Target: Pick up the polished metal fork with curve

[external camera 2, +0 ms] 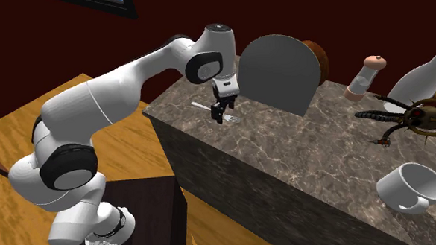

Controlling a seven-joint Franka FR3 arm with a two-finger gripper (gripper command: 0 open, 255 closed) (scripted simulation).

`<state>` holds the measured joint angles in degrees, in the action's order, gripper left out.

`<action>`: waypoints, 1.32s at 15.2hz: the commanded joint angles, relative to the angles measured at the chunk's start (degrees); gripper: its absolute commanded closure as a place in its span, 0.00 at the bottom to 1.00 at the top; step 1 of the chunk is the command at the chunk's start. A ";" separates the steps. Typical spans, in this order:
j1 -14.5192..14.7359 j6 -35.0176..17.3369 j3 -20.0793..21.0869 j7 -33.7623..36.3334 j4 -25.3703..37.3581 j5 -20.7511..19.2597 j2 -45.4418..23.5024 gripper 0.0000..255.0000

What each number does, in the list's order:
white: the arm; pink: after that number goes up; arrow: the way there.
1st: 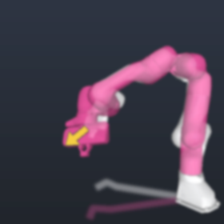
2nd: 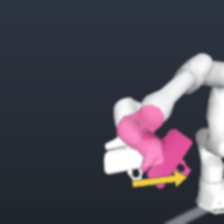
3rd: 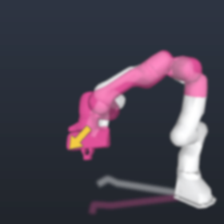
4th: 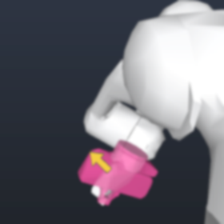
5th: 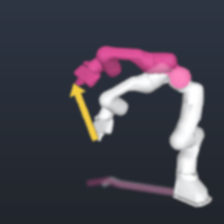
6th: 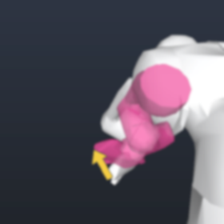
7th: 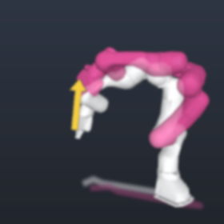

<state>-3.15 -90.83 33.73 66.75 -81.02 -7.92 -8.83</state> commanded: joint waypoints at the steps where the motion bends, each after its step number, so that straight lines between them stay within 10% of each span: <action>1: -0.14 -0.67 -0.07 -0.10 -0.70 0.07 0.08 0.00; 2: -0.13 -0.69 -0.06 -0.08 -0.76 0.08 0.11 1.00; 20: 1.92 7.94 0.40 0.56 11.00 -2.22 -3.64 1.00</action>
<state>-1.48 -83.94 34.10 67.28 -71.42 -9.85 -12.01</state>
